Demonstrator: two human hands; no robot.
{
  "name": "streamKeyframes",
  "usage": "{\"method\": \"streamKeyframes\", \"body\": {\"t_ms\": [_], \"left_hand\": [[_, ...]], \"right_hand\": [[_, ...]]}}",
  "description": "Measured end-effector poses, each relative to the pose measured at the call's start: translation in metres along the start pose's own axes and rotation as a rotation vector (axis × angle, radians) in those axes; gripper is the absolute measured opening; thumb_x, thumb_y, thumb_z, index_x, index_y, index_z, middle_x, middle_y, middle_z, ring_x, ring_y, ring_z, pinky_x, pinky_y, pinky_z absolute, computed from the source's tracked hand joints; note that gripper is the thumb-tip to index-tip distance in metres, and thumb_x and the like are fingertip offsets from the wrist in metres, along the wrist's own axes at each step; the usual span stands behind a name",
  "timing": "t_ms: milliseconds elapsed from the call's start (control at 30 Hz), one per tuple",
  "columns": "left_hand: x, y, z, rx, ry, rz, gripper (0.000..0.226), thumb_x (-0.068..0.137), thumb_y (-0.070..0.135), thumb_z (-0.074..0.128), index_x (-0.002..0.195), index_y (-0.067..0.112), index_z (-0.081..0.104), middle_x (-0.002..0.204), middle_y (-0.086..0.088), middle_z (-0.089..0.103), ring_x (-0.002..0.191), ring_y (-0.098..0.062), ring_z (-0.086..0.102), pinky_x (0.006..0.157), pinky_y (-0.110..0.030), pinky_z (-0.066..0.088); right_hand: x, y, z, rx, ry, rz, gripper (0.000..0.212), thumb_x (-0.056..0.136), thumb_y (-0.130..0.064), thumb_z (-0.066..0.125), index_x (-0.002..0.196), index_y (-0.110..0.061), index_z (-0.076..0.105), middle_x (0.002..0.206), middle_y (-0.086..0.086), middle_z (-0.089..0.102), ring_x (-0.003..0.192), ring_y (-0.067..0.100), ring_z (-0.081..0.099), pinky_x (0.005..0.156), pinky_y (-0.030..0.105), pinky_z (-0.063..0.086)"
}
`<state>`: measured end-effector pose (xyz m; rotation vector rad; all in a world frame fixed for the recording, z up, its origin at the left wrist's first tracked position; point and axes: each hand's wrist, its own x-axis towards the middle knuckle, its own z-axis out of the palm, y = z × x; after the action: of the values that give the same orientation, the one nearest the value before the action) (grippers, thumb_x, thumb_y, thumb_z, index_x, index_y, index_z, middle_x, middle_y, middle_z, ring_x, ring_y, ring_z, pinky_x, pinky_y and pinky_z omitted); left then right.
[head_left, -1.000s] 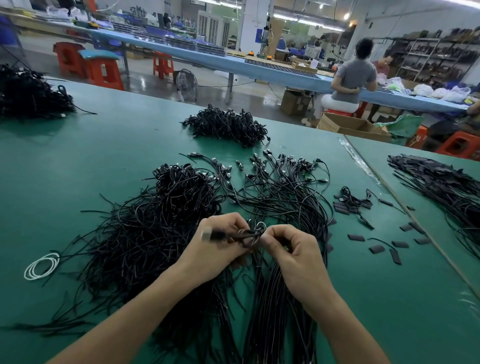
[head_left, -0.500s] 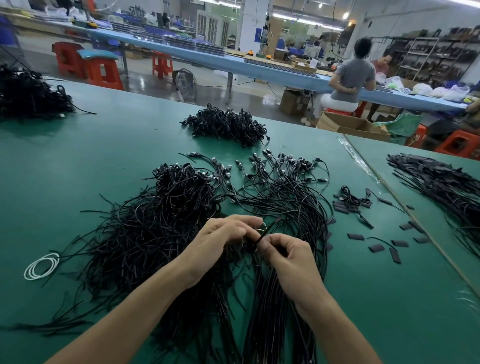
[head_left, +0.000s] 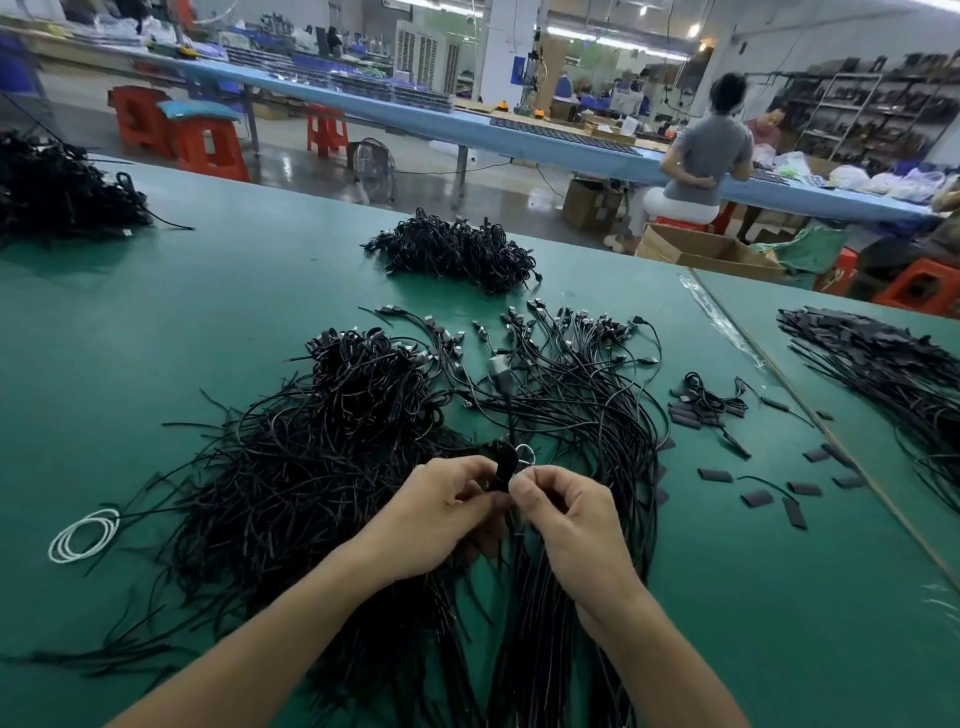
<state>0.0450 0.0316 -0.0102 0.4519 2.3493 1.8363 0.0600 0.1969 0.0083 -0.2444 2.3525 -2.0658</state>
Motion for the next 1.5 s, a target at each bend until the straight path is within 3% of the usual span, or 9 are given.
{"method": "streamKeyframes", "body": {"t_ms": [100,333,500,667,867,1133,1300,1367,1500], "left_hand": [[0.003,-0.008,-0.004,0.204,0.085,0.118,0.037,0.098,0.021,0.061,0.1,0.058,0.064,0.077,0.007,0.073,0.064,-0.012,0.07,0.063,-0.032,0.06],[0.027,-0.012,-0.015,0.734,0.182,0.172,0.022,0.099,0.04,0.052,0.11,0.027,0.067,0.096,0.01,0.064,0.089,-0.014,0.062,0.078,-0.041,0.054],[0.051,-0.011,-0.042,0.646,0.358,-0.046,0.022,0.097,0.034,0.061,0.087,0.017,0.069,0.064,0.005,0.064,0.046,-0.008,0.054,0.043,-0.022,0.044],[0.064,-0.024,-0.074,0.493,0.544,-0.17,0.014,0.093,0.024,0.068,0.094,0.018,0.056,0.071,-0.005,0.067,0.054,-0.016,0.068,0.054,-0.037,0.061],[0.073,-0.038,-0.081,0.424,0.627,-0.203,0.027,0.09,0.015,0.068,0.104,0.022,0.046,0.072,-0.005,0.067,0.051,-0.015,0.066,0.053,-0.035,0.059],[0.074,-0.027,-0.072,0.73,0.649,-0.18,0.02,0.091,0.032,0.07,0.108,0.03,0.06,0.076,0.01,0.062,0.074,-0.018,0.064,0.057,-0.028,0.042],[0.073,-0.001,-0.045,0.692,0.389,0.326,0.06,0.082,0.042,0.075,0.136,0.024,0.054,0.114,0.002,0.058,0.104,-0.012,0.05,0.087,-0.024,0.04],[0.067,0.011,-0.032,0.521,0.249,0.406,0.023,0.094,0.042,0.06,0.111,0.029,0.066,0.107,0.01,0.064,0.097,-0.002,0.054,0.086,-0.022,0.042],[0.053,0.018,-0.022,0.006,0.293,0.278,0.045,0.096,0.046,0.05,0.065,0.013,0.054,0.053,0.01,0.051,0.047,-0.007,0.046,0.051,-0.02,0.041]], "right_hand": [[0.006,0.004,0.0,0.162,-0.022,0.186,0.028,0.095,-0.017,0.064,0.07,-0.022,0.074,0.062,-0.004,0.059,0.056,0.004,0.052,0.049,0.014,0.04],[0.033,0.022,-0.001,0.417,-0.022,0.478,0.033,0.093,-0.022,0.066,0.061,-0.02,0.073,0.058,-0.005,0.053,0.047,0.007,0.048,0.037,0.019,0.029],[0.07,0.033,-0.014,-0.369,0.046,0.258,0.022,0.099,-0.023,0.058,0.12,-0.02,0.064,0.107,-0.007,0.063,0.094,0.008,0.062,0.074,0.02,0.049],[0.095,0.045,-0.023,-1.071,-0.152,0.161,0.071,0.101,-0.01,0.047,0.158,-0.035,0.011,0.164,-0.01,0.016,0.148,0.025,0.023,0.117,0.043,0.027],[0.099,0.045,-0.023,-1.406,-0.093,0.003,0.034,0.104,-0.036,0.044,0.136,-0.026,0.055,0.128,-0.002,0.057,0.119,0.021,0.046,0.099,0.035,0.038],[0.087,-0.022,-0.026,-0.781,0.25,-0.469,0.024,0.1,-0.033,0.053,0.096,-0.019,0.072,0.062,-0.022,0.049,0.063,0.006,0.046,0.072,0.03,0.036],[0.063,-0.059,-0.011,-0.72,0.013,-0.478,0.024,0.1,-0.037,0.049,0.107,-0.026,0.07,0.074,-0.016,0.063,0.057,0.001,0.054,0.054,0.021,0.044],[0.052,-0.059,-0.01,-0.688,-0.073,-0.457,0.02,0.1,-0.033,0.054,0.112,-0.028,0.071,0.074,-0.023,0.062,0.062,-0.003,0.056,0.057,0.014,0.04],[0.037,-0.056,-0.025,-0.536,0.033,-0.482,0.014,0.099,-0.028,0.06,0.102,-0.026,0.073,0.073,-0.025,0.063,0.06,0.001,0.055,0.054,0.009,0.037]]}}
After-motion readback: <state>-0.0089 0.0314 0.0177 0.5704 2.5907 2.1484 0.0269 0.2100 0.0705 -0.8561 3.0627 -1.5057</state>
